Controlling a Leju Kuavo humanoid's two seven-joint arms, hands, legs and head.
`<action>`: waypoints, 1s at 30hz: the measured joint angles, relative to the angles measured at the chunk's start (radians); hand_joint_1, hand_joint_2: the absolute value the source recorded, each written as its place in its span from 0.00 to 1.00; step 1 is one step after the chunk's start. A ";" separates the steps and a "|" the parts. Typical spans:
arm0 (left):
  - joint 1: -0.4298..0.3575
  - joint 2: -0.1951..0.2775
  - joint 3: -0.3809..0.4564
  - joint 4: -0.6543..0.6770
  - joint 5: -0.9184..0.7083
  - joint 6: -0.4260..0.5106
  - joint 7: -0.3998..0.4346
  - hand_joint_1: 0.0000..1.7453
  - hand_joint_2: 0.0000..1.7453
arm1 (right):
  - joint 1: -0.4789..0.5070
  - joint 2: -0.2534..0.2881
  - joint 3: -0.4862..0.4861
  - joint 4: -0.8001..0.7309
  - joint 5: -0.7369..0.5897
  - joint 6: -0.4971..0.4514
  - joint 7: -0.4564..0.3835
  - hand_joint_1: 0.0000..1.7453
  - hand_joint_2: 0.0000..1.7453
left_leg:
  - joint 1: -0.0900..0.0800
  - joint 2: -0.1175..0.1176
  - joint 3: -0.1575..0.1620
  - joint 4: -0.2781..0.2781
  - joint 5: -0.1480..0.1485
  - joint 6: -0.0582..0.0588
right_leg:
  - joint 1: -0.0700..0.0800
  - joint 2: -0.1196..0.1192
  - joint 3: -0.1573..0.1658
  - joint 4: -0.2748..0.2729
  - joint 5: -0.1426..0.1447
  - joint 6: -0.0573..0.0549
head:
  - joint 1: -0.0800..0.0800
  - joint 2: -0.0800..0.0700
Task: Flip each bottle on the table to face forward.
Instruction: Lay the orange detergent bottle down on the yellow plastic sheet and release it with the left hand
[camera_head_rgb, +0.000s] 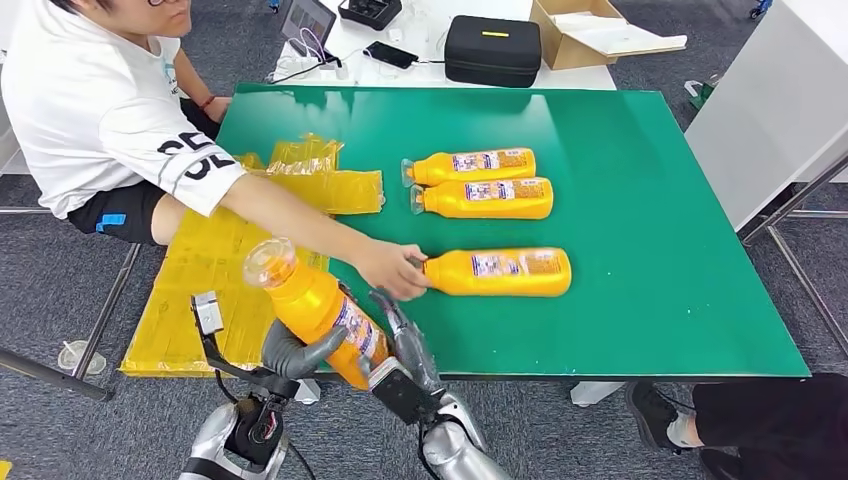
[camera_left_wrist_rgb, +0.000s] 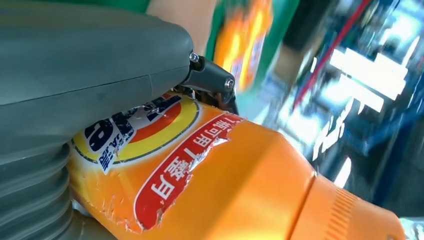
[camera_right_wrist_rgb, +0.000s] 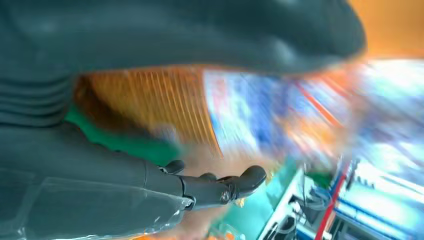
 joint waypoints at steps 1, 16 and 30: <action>-0.003 0.000 0.013 -0.003 -0.039 0.053 -0.024 1.00 1.00 | 0.013 -0.004 0.000 -0.038 -0.001 0.013 0.005 0.00 0.00 | 0.000 0.000 0.000 0.000 0.000 0.000 | 0.000 0.000 0.000 0.000 0.000 0.000 | 0.000 0.000; -0.242 0.014 0.285 0.069 -0.382 0.527 -0.234 1.00 1.00 | 0.123 -0.060 0.082 -0.415 -0.030 0.025 0.011 0.00 0.00 | 0.001 0.000 0.000 0.000 0.001 0.000 | 0.001 0.000 0.000 0.000 0.001 0.000 | 0.000 0.000; -0.331 0.084 0.282 0.148 -0.881 0.809 -0.245 1.00 1.00 | 0.155 -0.071 0.072 -0.573 -0.175 -0.031 -0.030 0.00 0.00 | 0.001 0.000 0.000 0.000 0.001 0.000 | 0.001 0.000 0.000 0.000 0.000 0.000 | 0.000 0.000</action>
